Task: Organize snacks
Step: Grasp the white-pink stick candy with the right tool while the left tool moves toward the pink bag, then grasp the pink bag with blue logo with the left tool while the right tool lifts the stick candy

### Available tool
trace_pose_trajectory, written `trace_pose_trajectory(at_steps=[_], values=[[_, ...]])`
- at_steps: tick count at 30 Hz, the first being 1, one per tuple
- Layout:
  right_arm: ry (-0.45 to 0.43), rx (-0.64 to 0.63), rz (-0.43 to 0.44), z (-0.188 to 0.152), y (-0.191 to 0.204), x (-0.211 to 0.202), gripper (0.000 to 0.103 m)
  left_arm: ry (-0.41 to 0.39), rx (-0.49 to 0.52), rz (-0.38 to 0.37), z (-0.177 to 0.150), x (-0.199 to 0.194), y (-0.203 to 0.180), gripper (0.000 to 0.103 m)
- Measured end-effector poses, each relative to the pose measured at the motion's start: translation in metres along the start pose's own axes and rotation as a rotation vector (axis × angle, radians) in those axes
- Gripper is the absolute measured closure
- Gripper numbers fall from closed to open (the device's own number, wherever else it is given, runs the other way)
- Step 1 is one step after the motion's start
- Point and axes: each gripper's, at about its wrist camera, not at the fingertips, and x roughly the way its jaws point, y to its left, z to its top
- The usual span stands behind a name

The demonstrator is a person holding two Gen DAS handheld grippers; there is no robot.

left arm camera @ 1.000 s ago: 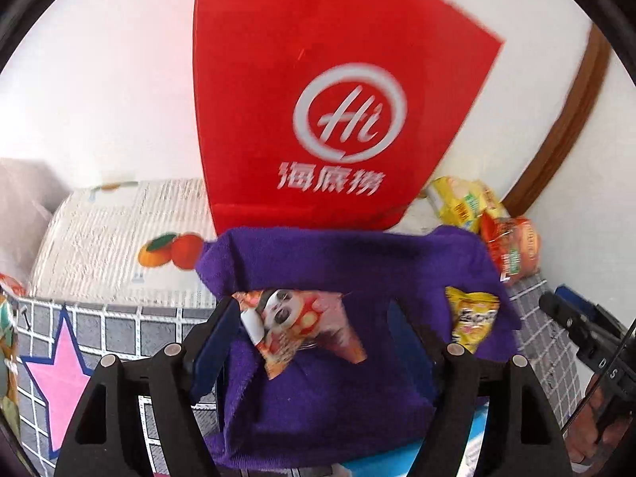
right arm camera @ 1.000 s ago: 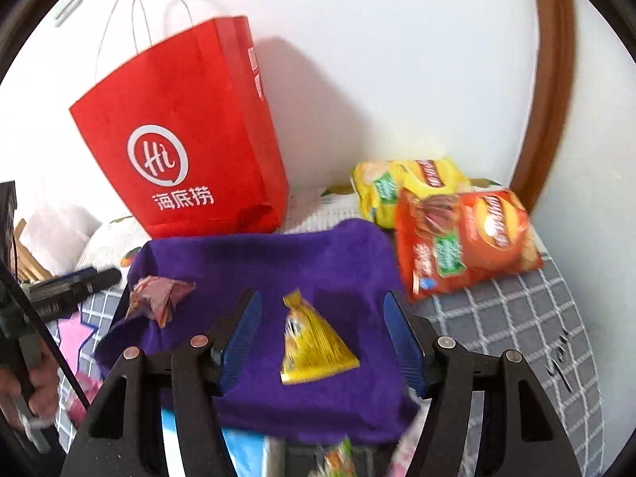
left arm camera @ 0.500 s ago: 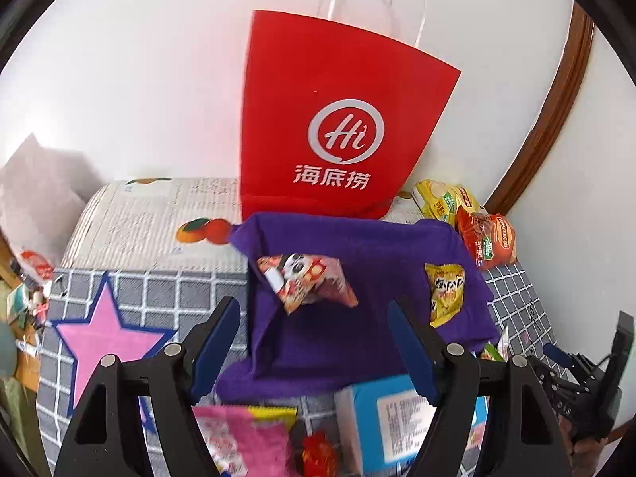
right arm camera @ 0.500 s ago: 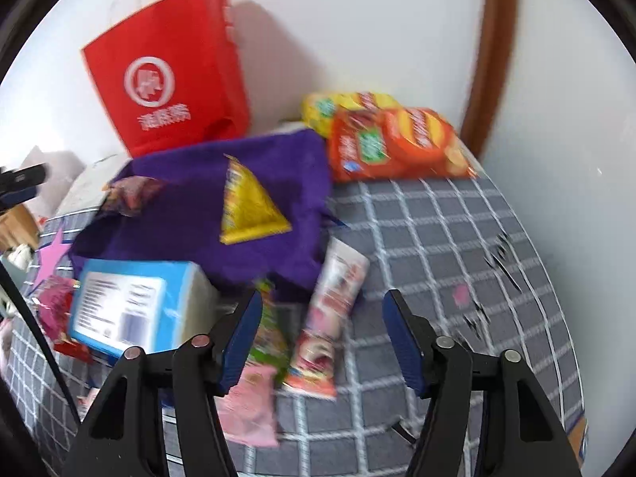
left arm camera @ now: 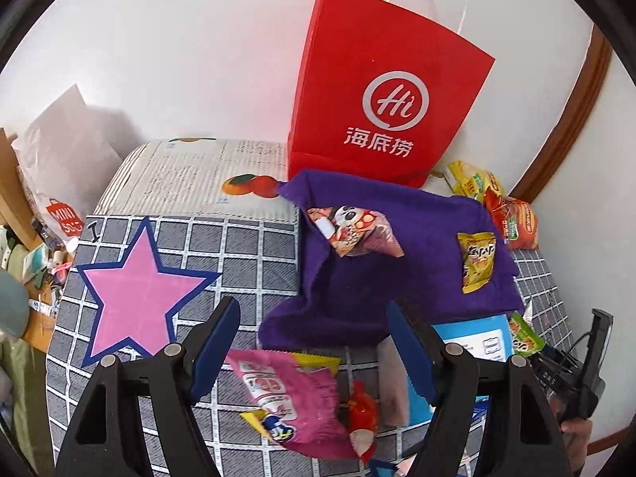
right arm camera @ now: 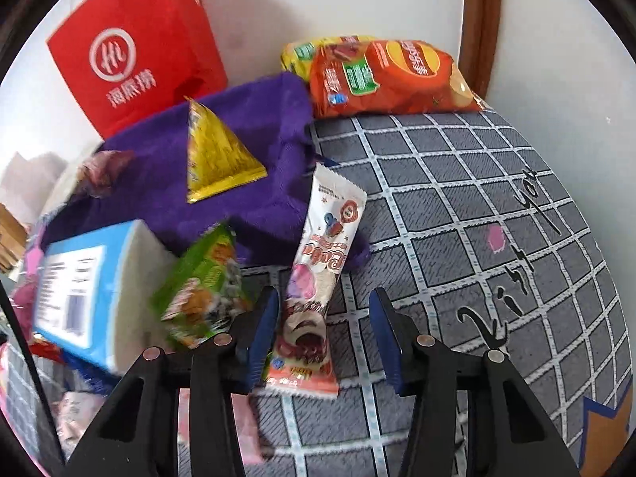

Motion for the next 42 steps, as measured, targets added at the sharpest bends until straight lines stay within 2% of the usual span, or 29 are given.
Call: trace_pose_trajectory(at_steps=[2,3,6,11,20,24,28,35,42], values=[[-0.003,0.007,-0.011,0.001,-0.001,0.008,0.072,0.007,0.002,0.004,-0.004,0.001,0.003,0.029],[-0.003,0.008,-0.010,0.001,-0.002,0.010,0.077,0.016,0.004,-0.002,-0.007,0.003,0.004,0.028],[-0.017,0.025,0.001,0.001,-0.005,0.008,0.082,0.041,0.000,-0.001,-0.016,0.009,0.004,0.028],[-0.012,0.066,0.030,-0.003,-0.013,-0.004,0.083,0.074,-0.025,0.028,-0.032,0.018,0.005,0.028],[-0.021,0.019,-0.030,-0.023,-0.017,-0.031,0.083,0.145,-0.016,0.070,-0.061,0.035,0.006,0.030],[-0.025,0.005,-0.034,-0.029,-0.016,-0.039,0.083,0.158,-0.024,0.062,-0.067,0.041,0.008,0.042],[-0.038,0.002,-0.023,-0.031,-0.013,-0.049,0.083,0.134,-0.049,0.039,-0.068,0.030,0.014,0.047],[-0.059,0.024,-0.005,-0.021,-0.013,-0.065,0.083,0.074,-0.047,0.023,-0.067,-0.004,0.015,0.048],[-0.102,-0.012,0.016,-0.015,0.005,-0.090,0.083,0.026,-0.076,0.007,-0.064,-0.033,0.011,0.048]])
